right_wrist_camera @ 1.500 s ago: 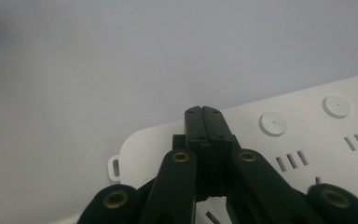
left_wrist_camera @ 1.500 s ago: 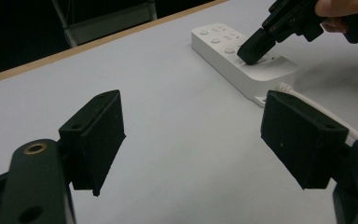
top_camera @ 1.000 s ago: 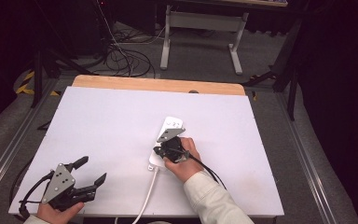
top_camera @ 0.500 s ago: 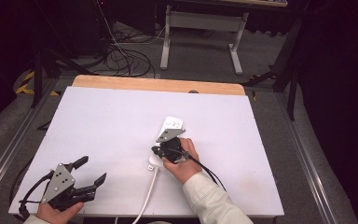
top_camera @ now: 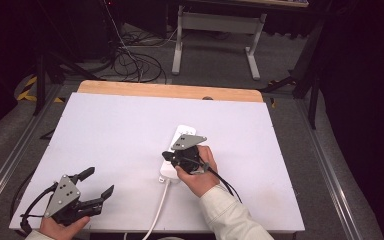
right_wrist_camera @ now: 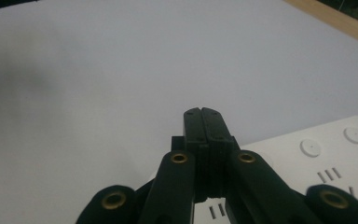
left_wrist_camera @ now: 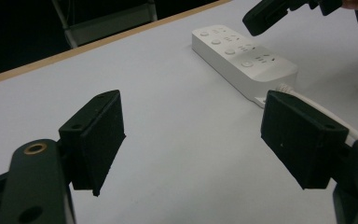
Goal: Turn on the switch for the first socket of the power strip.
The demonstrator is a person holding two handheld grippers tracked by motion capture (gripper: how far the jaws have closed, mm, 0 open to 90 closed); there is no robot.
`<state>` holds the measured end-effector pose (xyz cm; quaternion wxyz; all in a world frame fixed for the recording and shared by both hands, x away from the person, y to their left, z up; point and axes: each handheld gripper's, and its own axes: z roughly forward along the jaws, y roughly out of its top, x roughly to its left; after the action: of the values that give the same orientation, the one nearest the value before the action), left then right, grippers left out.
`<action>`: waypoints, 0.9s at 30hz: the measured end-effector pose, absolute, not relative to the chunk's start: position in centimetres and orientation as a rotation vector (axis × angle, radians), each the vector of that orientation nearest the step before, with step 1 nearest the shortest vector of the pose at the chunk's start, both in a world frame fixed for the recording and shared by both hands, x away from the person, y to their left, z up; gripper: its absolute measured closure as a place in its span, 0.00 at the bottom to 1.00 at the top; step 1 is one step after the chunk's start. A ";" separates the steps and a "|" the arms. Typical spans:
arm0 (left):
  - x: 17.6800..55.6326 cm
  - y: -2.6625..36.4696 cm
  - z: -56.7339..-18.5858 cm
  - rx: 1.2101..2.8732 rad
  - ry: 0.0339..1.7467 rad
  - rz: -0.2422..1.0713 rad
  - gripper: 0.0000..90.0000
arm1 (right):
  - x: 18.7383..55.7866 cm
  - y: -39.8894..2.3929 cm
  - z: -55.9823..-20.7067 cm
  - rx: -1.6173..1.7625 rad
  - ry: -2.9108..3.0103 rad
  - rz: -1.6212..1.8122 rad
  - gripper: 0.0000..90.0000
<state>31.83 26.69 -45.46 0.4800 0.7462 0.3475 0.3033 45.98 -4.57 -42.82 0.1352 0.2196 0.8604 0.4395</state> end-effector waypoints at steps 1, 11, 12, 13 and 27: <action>31.8 26.7 -45.5 1.820 0.849 0.734 0.25 | 45.9 -4.6 -42.6 0.631 2.484 1.284 1.00; 31.8 26.7 -45.5 1.824 0.846 0.735 0.25 | 45.8 -5.1 -41.7 0.616 2.453 1.326 0.95; 31.8 26.7 -45.5 1.826 0.846 0.736 0.25 | 45.8 -5.2 -41.6 0.610 2.451 1.330 0.93; 31.7 26.6 -45.5 1.816 0.853 0.730 0.25 | 45.7 -5.2 -41.5 0.605 2.449 1.335 0.91; 31.8 26.7 -45.5 1.817 0.848 0.738 0.25 | 45.0 -7.0 -39.6 0.610 2.382 1.391 0.42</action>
<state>31.80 26.66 -45.46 0.4816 0.7454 0.3476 0.3028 44.97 -6.96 -39.58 0.1575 0.2131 0.8328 0.4861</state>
